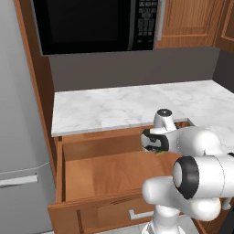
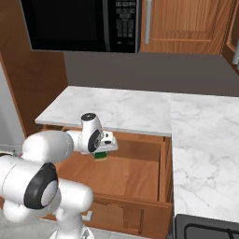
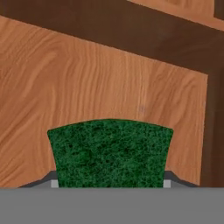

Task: Restock the sink supplies by placing the sponge and soap dispenser on the counter and next to the sink. Make sure the soap dispenser is upright.

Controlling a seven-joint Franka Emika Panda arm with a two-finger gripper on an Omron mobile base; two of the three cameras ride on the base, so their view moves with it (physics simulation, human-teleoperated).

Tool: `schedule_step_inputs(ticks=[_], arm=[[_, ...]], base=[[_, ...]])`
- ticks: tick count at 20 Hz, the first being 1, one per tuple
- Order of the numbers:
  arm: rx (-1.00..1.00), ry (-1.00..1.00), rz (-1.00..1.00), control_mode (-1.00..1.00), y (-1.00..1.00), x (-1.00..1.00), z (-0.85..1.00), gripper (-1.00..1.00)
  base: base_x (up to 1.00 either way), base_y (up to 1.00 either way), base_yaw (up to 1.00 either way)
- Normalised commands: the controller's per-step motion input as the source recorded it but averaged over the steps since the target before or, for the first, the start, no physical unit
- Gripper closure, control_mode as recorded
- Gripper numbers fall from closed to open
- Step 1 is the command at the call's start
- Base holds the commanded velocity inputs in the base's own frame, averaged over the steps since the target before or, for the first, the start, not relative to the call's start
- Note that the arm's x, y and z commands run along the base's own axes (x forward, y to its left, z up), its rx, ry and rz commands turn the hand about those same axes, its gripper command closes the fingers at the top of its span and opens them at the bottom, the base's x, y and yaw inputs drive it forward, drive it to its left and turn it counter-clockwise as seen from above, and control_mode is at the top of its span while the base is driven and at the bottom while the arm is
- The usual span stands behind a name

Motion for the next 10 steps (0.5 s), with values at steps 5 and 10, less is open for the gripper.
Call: schedule_step_inputs(ticks=[5,10], arm=[[0.06,-0.02,-0.17,-1.0,0.0,-0.62,0.84,1.0],[0.06,0.0,-0.12,-1.0,0.0,-0.5,0.76,1.0]], base=[[0.0,0.0,0.0],[0.0,0.0,0.0]])
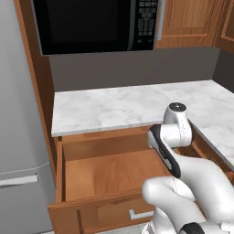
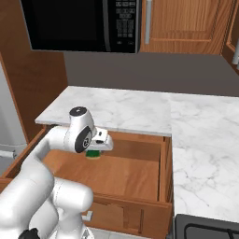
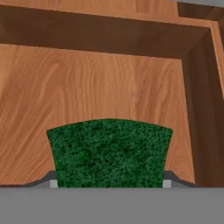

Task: Restock the sink supplies by placing the sponge and soap dispenser on the counter and next to the sink. Make sure the soap dispenser is upright.

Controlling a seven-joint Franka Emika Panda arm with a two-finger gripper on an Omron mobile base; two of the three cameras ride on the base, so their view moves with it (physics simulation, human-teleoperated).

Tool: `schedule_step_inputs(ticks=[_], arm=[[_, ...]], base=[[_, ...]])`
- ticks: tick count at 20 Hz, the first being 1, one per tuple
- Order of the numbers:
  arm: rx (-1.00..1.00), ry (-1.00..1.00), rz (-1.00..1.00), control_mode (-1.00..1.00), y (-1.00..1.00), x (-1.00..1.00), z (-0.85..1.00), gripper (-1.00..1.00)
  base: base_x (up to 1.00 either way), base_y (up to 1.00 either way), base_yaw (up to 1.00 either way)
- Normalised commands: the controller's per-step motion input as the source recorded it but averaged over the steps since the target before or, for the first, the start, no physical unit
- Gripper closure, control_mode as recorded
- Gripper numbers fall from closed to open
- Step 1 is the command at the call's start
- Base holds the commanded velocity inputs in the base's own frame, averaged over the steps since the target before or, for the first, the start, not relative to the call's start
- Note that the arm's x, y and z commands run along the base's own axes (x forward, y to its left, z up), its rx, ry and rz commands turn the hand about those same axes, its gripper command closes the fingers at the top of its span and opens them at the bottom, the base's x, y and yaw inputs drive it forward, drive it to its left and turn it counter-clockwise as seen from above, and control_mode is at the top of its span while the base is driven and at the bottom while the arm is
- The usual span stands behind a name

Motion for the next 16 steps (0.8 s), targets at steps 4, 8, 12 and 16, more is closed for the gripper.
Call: schedule_step_inputs(ticks=[4,8,12,16], arm=[[0.0,0.0,-0.11,-1.0,0.0,-0.34,0.3,1.0],[0.0,0.02,-0.01,-1.0,0.0,-0.03,0.0,1.0],[0.0,0.01,0.0,-1.0,0.01,0.0,0.0,1.0],[0.0,0.0,-0.02,1.0,0.0,-0.08,0.0,1.0]], base=[[0.0,0.0,0.0],[0.0,0.0,0.0],[0.0,0.0,0.0],[-0.15,0.0,-0.04]])
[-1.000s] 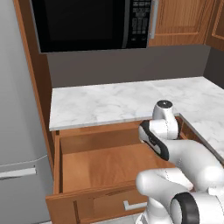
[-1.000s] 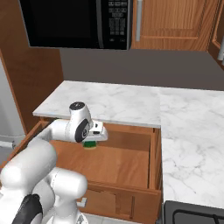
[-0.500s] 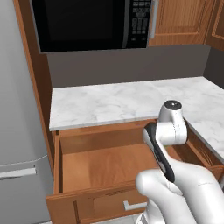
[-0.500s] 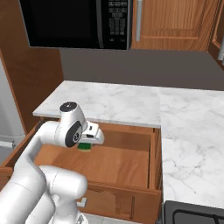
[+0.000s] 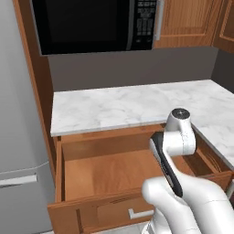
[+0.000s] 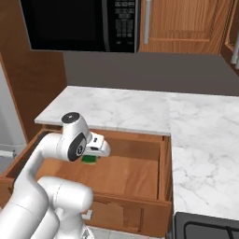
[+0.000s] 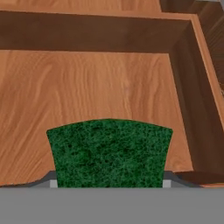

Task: Restock the sink supplies by placing the sponge and soap dispenser on the counter and next to the sink. Make sure the soap dispenser is upright.

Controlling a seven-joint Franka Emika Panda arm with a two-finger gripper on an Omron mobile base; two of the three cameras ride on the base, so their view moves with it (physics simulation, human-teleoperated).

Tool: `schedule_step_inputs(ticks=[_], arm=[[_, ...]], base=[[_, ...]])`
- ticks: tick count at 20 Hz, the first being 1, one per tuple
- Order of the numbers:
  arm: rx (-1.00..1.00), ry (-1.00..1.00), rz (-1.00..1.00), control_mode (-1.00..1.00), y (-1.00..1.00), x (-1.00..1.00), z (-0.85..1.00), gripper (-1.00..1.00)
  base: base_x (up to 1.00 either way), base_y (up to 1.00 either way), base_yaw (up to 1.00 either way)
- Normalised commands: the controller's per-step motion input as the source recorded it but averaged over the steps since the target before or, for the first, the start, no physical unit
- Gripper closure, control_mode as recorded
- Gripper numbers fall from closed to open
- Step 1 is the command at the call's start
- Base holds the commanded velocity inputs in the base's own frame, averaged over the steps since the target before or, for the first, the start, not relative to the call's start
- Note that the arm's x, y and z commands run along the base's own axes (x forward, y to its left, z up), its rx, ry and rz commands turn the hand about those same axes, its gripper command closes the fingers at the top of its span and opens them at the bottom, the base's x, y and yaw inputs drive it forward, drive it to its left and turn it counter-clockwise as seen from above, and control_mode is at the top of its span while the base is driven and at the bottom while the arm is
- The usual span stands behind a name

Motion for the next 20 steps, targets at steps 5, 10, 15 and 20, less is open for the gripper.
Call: schedule_step_inputs(ticks=[5,10,15,20], arm=[[0.0,0.0,0.0,1.0,0.0,0.0,0.0,1.0],[0.0,0.0,0.0,1.0,0.0,0.0,0.0,1.0],[0.0,0.0,0.0,1.0,0.0,0.0,0.0,1.0],[0.0,0.0,0.0,1.0,0.0,0.0,0.0,1.0]], base=[[-0.8,0.3,-0.42],[-0.71,0.43,-0.67],[-0.47,0.45,-0.78],[-0.4,0.26,-0.86]])
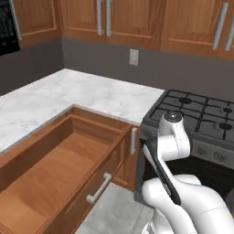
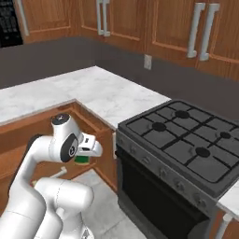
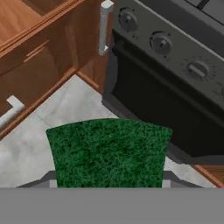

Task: Restock the sink supplies by placing the sponge and soap dispenser on the counter and next to the sink. Make sure the soap dispenser is upright.

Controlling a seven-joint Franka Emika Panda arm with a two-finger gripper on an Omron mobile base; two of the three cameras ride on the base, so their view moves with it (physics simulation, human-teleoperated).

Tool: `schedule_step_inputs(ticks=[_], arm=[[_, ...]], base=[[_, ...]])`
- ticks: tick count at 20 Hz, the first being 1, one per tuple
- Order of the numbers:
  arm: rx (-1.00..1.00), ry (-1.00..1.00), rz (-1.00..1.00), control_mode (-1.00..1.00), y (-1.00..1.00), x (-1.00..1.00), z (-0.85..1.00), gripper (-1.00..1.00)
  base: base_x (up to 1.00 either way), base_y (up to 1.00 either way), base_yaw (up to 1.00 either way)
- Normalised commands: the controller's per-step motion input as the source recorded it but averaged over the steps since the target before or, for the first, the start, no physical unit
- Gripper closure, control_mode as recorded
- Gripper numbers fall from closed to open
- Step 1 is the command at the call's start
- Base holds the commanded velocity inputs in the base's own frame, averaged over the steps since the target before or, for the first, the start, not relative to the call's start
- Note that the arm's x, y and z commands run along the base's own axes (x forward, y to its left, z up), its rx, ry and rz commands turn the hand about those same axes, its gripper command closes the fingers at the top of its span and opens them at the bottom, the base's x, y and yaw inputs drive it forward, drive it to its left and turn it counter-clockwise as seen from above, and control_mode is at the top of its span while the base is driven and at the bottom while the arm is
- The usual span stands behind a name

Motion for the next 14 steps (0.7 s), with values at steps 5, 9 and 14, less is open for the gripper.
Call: schedule_step_inputs(ticks=[5,9,14], arm=[[0.0,0.0,0.0,1.0,0.0,0.0,0.0,1.0],[0.0,0.0,0.0,1.0,0.0,0.0,0.0,1.0],[0.0,0.0,0.0,1.0,0.0,0.0,0.0,1.0]], base=[[-0.32,0.07,-0.94],[-0.28,0.02,-0.96],[-0.25,0.0,-0.95]])
